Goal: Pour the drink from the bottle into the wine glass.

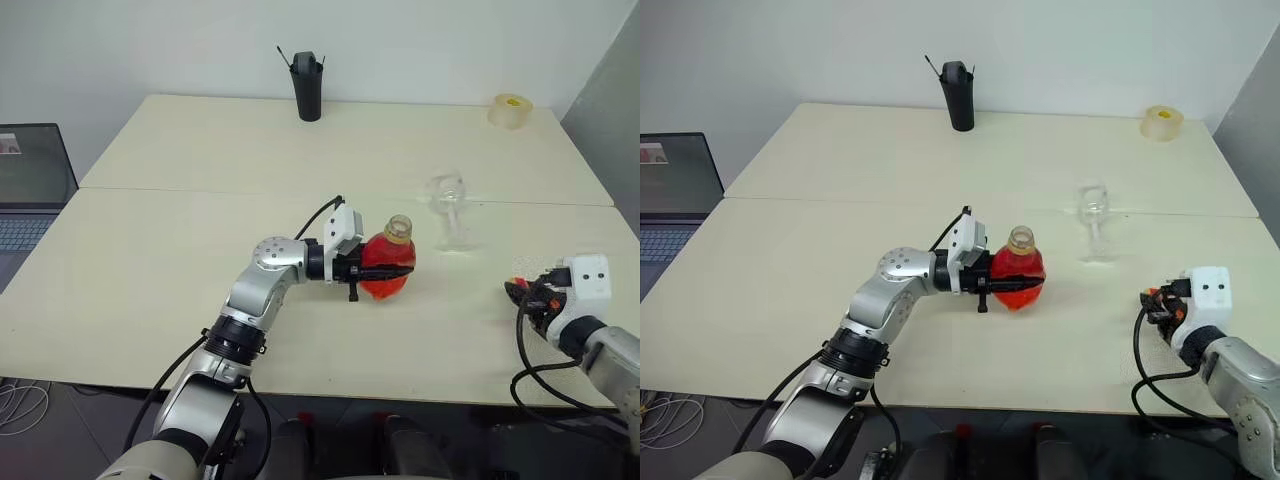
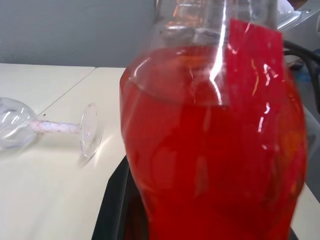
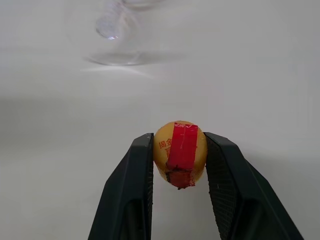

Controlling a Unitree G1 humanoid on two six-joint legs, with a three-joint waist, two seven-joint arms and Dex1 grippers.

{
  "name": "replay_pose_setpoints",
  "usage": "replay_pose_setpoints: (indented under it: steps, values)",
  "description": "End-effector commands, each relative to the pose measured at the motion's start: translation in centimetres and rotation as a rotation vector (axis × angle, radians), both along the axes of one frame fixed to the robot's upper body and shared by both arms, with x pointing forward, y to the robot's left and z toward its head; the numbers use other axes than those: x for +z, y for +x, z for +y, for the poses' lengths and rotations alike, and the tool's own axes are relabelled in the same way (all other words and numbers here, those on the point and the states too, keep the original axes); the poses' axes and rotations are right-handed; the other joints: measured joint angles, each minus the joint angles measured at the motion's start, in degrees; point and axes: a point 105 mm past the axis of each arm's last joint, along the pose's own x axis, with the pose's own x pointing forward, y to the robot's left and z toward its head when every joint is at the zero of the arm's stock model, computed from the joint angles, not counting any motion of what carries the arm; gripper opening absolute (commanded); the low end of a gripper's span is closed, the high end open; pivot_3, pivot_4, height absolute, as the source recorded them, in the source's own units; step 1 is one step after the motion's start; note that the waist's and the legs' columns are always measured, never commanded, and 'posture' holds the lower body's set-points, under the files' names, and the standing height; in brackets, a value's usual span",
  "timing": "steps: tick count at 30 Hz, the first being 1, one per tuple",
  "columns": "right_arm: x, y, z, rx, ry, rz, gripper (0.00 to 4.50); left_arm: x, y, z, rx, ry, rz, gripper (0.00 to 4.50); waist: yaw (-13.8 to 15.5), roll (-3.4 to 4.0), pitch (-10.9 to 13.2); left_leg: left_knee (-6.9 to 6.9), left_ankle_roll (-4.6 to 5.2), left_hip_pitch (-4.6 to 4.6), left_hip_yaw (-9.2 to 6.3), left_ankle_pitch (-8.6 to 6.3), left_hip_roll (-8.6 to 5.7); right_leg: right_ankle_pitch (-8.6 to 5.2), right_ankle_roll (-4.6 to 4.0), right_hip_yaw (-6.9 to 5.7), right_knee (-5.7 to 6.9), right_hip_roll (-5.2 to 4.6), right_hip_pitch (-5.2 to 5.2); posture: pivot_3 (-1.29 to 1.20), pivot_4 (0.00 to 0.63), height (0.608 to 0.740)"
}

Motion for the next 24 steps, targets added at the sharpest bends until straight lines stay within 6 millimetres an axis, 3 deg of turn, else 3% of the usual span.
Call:
replay_pose_setpoints:
  steps: [1, 7, 12, 13, 16, 17, 24]
  values:
    - [0.3, 0.4, -0.7, -0.026, -0.016, -0.032, 2.37, 1.5, -0.5, -0.2, -0.024, -0.035, -0.060, 1.01, 0.00, 0.01, -0.01, 0.00, 0.00, 0.00, 0.01, 0.00, 0.00, 0.00, 0.00, 0.00, 0.00, 0.00, 0.00, 0.00, 0.150, 0.740]
    - [1.4, 0.8, -0.6, 0.005, -0.016, -0.066, 4.44, 1.4, -0.5, 0.0, -0.014, -0.037, -0.057, 1.01, -0.14, 0.04, -0.02, -0.01, 0.01, 0.03, 0.04, -0.01, 0.00, 0.00, 0.00, 0.03, 0.03, 0.01, 0.00, 0.00, 0.150, 0.740]
    - [4.8, 1.2, 2.7, 0.209, -0.027, -0.142, 4.50, 1.6, 0.3, 0.6, 0.035, -0.042, -0.053, 1.01, -0.46, 0.04, -0.02, -0.01, 0.02, 0.03, 0.05, -0.01, 0.01, 0.00, 0.00, 0.04, 0.03, 0.01, 0.00, 0.00, 0.150, 0.740]
    - [5.9, 1.1, 4.3, 0.293, -0.015, -0.169, 4.50, 1.8, 0.7, 0.8, 0.059, -0.048, -0.051, 1.01, -0.66, 0.04, -0.02, -0.01, 0.03, 0.04, 0.03, -0.02, 0.02, 0.00, 0.00, 0.04, 0.04, 0.01, 0.00, 0.00, 0.150, 0.740]
    - [9.5, -1.2, 12.0, 0.741, 0.013, -0.247, 4.50, 2.5, 2.6, 2.1, 0.187, -0.074, -0.063, 1.01, -1.40, 0.05, -0.02, -0.02, 0.04, 0.07, 0.00, -0.02, 0.03, 0.00, 0.00, 0.02, 0.08, 0.05, 0.00, 0.00, 0.150, 0.740]
    - [9.9, -1.6, 13.4, 0.817, 0.006, -0.251, 4.50, 2.7, 3.3, 2.7, 0.236, -0.086, -0.064, 1.01, -1.48, 0.04, -0.01, -0.02, 0.05, 0.08, -0.02, -0.03, 0.02, 0.00, -0.01, 0.02, 0.09, 0.13, 0.00, 0.00, 0.150, 0.740]
    - [10.3, 2.9, 18.5, 0.845, -0.063, -0.260, 4.50, 3.4, 8.0, 8.4, 0.682, -0.182, -0.101, 1.01, -1.31, -0.02, -0.01, 0.01, 0.04, 0.07, -0.17, -0.02, 0.07, 0.00, -0.01, -0.05, 0.07, 0.00, 0.03, 0.00, 0.150, 0.740]
